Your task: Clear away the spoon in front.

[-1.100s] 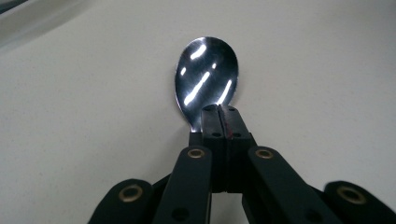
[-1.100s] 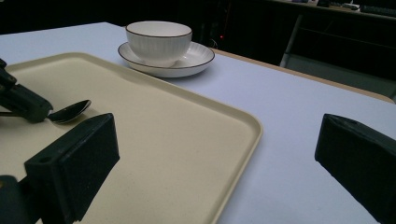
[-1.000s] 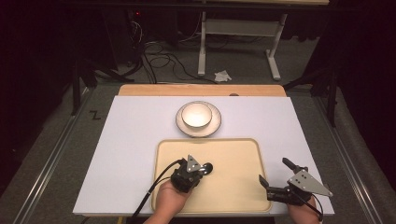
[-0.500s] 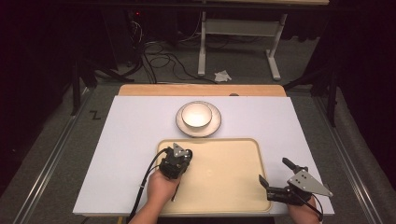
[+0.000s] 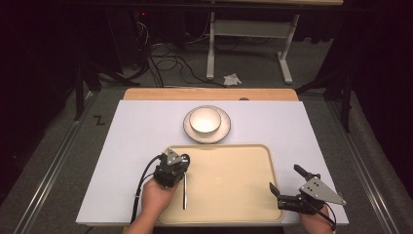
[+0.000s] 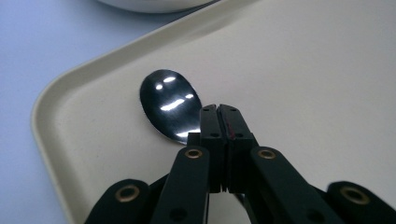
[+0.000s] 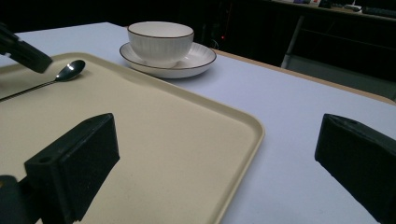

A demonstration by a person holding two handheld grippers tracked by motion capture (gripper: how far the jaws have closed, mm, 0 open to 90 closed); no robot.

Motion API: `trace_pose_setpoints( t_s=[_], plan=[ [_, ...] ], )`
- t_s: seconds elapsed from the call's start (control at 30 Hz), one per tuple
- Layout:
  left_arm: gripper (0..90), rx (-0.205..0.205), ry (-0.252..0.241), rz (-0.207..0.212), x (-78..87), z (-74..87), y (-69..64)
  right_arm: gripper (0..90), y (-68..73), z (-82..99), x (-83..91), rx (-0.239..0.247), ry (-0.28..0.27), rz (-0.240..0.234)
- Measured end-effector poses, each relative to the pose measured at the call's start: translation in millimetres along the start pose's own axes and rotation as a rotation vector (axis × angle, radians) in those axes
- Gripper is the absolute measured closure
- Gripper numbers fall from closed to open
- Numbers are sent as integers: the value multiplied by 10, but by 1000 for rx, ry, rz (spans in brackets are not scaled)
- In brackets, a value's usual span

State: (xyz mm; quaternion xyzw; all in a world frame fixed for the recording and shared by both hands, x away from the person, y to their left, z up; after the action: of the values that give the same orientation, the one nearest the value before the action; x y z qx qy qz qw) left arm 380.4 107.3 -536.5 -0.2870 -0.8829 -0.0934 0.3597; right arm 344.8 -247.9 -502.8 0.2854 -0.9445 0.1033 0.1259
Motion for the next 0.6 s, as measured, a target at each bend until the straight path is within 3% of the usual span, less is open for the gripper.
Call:
trace_pose_setpoints(
  t_s=[0.2,0.37,0.43,0.53,0.6],
  plan=[
    [887,-101,54,33,273,350,-248,5,15,-2,-36,3,6,-5],
    [891,-118,76,59,351,593,-376,5,43,-23,-62,13,6,-5],
    [877,-108,53,54,388,584,-372,5,54,-27,-71,10,4,-10],
    [840,-50,-16,51,456,515,-282,5,51,-23,-73,12,7,-11],
    [764,-29,-70,60,490,477,-228,5,43,-22,-76,17,1,-15]
  ],
)
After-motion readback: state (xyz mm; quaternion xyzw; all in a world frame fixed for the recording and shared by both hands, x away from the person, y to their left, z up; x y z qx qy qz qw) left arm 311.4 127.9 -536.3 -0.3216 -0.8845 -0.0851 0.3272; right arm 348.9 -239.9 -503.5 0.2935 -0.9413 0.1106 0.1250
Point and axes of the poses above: each handheld gripper's, and its own axes: x roughly backward along the jaws, z roughly out of its underside, y roughly to its left, the point moved 6 cm from there along -x, roughly forward along the jaws
